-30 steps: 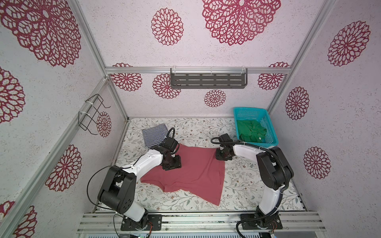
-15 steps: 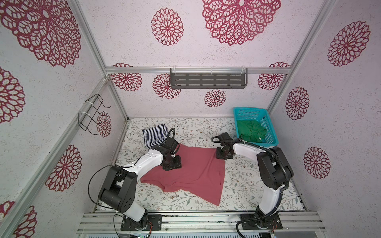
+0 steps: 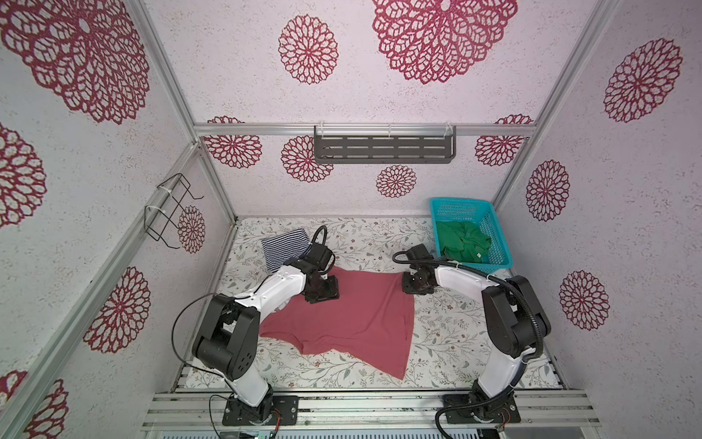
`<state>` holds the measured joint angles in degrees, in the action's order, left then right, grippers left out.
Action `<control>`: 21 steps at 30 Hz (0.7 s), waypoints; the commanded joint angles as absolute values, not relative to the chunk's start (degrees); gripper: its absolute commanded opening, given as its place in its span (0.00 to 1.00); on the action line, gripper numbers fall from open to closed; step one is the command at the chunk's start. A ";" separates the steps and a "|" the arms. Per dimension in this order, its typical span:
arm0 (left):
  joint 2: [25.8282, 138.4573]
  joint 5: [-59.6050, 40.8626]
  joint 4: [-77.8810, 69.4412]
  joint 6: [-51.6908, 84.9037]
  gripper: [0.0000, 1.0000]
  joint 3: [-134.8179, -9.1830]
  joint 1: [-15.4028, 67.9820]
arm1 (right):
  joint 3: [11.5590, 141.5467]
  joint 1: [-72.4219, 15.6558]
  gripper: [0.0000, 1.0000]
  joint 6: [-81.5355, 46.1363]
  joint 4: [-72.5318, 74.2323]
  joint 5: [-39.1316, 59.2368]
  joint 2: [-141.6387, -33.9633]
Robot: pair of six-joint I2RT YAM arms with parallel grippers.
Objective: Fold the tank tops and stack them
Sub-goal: 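Pull the pink top's far edge taut with both grippers, squaring it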
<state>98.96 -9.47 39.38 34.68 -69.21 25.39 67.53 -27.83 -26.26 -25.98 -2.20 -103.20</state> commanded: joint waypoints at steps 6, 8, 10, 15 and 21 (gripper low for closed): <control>116.54 -7.54 27.56 37.06 0.49 -75.13 21.34 | 72.77 -30.51 0.15 -29.18 -25.72 -3.17 -109.60; 118.28 -8.44 24.56 39.31 0.49 -73.52 19.85 | 71.30 -29.28 0.14 -29.03 -27.20 -5.94 -109.45; 118.92 -7.92 22.09 40.70 0.48 -71.35 18.68 | 67.72 -26.51 0.13 -28.87 -27.40 -6.61 -107.98; 118.71 -7.56 16.39 43.88 0.48 -64.93 15.41 | 61.23 -20.14 0.13 -26.18 -25.47 -7.70 -105.28; 116.98 -6.70 15.16 44.32 0.48 -63.72 13.96 | 64.54 -17.89 0.16 -21.43 -26.31 -8.04 -103.80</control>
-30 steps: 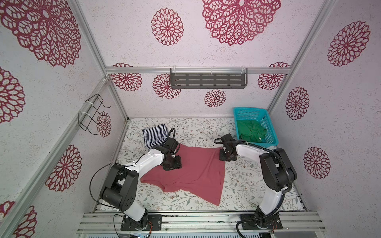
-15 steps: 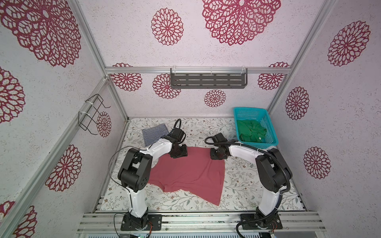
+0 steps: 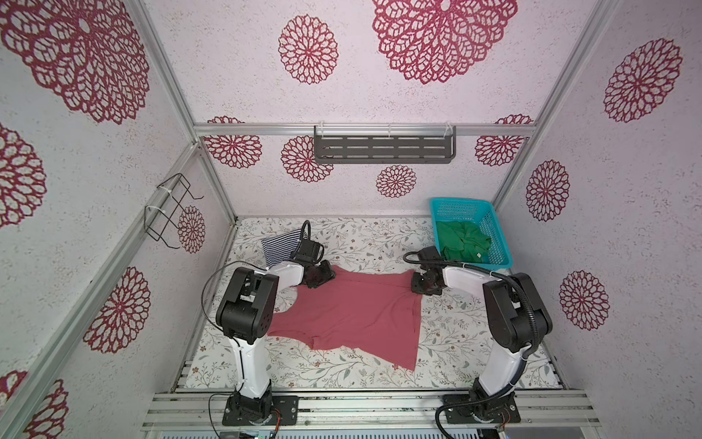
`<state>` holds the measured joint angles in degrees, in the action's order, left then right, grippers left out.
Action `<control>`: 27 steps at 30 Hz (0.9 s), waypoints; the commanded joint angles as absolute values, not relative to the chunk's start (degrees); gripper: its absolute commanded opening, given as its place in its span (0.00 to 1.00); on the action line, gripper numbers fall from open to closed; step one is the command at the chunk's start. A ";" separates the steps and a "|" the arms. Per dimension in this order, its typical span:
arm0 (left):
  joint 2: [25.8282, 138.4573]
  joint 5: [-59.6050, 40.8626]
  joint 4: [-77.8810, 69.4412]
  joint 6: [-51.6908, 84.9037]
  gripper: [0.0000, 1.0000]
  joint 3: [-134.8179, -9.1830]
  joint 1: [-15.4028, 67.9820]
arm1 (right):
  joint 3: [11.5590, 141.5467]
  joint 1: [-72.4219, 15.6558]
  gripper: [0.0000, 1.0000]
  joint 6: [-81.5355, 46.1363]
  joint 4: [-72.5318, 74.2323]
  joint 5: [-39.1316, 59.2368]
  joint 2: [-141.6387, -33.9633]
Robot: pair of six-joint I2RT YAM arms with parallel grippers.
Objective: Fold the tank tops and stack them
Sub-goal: 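Pull the pink top's far edge taut with both grippers, squaring it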
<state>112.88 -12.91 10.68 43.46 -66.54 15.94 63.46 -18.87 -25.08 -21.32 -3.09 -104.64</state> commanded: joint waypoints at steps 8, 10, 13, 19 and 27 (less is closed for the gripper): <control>117.36 -4.86 17.22 43.81 0.48 -68.95 13.87 | 68.79 -20.10 0.32 -21.91 -29.22 -1.39 -97.67; 117.53 -4.14 16.01 44.65 0.48 -68.42 13.97 | 70.68 -20.71 0.29 -22.17 -27.33 -0.36 -100.02; 116.21 -2.61 14.23 45.91 0.48 -65.59 13.97 | 75.61 -21.48 0.25 -22.27 -24.59 0.38 -105.70; 115.56 -1.21 10.46 47.53 0.48 -61.52 13.00 | 83.90 -21.54 0.20 -23.20 -21.03 1.73 -116.13; 116.52 0.48 9.61 48.63 0.48 -63.87 12.09 | 93.39 -19.62 0.17 -22.96 -21.23 -1.31 -127.77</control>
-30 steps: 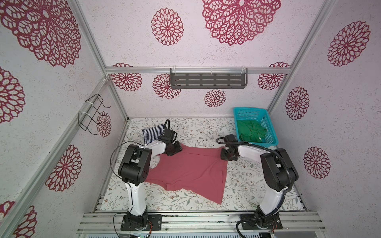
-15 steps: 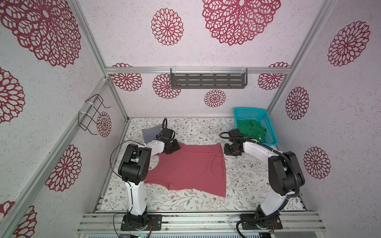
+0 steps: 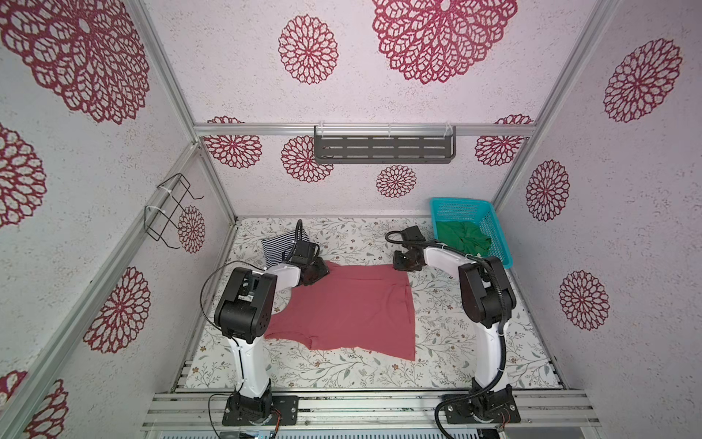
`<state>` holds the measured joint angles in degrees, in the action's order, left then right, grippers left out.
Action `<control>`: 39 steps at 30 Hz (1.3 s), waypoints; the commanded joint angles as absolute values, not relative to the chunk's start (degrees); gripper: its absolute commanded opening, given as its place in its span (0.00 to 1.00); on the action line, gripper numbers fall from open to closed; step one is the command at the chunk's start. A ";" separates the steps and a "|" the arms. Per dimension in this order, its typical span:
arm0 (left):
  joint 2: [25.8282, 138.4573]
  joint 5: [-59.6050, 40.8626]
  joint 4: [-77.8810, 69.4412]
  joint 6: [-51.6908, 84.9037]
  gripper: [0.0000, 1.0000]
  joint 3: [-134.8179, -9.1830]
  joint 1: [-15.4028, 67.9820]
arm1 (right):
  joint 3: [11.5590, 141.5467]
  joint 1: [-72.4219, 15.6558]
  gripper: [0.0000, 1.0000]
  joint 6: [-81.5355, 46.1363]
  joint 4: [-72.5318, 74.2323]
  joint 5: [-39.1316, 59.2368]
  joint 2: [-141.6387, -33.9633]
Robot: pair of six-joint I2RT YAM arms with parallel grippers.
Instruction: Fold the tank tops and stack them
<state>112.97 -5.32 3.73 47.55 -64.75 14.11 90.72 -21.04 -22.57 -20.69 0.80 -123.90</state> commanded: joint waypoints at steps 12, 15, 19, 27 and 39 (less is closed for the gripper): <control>99.92 5.04 22.66 41.06 0.80 -69.63 14.82 | 85.31 -20.64 0.40 -20.62 -23.00 1.67 -108.48; 90.37 6.72 30.22 43.18 0.87 -67.05 17.34 | 77.93 -23.16 0.40 -21.82 -26.82 1.23 -100.21; 75.25 6.78 37.35 51.93 0.86 -55.99 22.55 | 70.04 -27.54 0.37 -24.37 -36.73 -2.89 -90.62; 46.72 -0.04 40.84 82.37 0.77 -33.44 32.79 | 53.35 -33.06 0.36 -33.85 -46.61 -0.01 -73.87; 51.00 -1.14 25.24 98.29 0.71 -22.36 36.13 | 46.37 -36.63 0.38 -37.38 -42.82 1.12 -71.28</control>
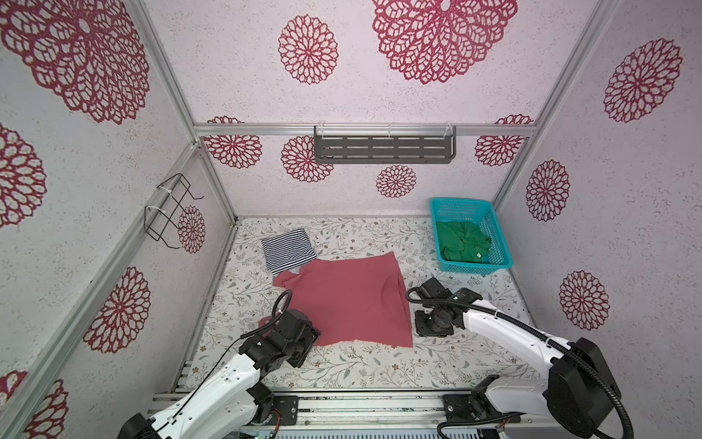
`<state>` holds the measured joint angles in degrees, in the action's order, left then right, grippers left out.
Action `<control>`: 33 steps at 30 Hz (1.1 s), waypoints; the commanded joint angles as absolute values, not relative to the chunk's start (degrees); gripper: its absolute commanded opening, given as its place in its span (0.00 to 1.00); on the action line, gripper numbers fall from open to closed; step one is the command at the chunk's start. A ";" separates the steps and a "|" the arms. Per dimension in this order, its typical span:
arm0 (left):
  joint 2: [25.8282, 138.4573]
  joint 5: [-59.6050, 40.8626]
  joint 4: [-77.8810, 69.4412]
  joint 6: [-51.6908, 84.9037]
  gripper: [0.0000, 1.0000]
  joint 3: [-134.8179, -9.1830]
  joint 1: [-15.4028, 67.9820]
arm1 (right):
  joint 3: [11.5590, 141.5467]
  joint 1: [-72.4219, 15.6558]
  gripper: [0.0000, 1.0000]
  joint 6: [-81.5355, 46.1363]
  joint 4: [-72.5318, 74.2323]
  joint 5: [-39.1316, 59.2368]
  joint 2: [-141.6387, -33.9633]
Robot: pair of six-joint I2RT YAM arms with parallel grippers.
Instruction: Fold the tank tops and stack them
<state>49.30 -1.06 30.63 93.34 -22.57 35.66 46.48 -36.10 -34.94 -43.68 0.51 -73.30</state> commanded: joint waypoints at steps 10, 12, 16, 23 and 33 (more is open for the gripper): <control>55.86 1.11 20.13 99.48 0.58 -19.83 36.04 | 41.19 -39.42 0.44 -42.30 -34.57 5.90 -71.52; 56.40 0.88 20.56 99.26 0.55 -19.75 36.12 | 40.58 -39.87 0.44 -42.90 -32.98 6.49 -72.11; 55.88 1.34 20.91 100.12 0.47 -19.10 36.12 | 39.75 -40.23 0.44 -43.07 -31.08 6.59 -73.72; 55.34 1.66 22.48 100.20 0.31 -18.69 36.12 | 37.45 -40.89 0.41 -44.59 -28.62 7.85 -75.78; 48.95 2.85 31.42 99.05 0.10 -20.37 36.73 | 36.91 -41.83 0.00 -45.71 -31.27 3.79 -73.85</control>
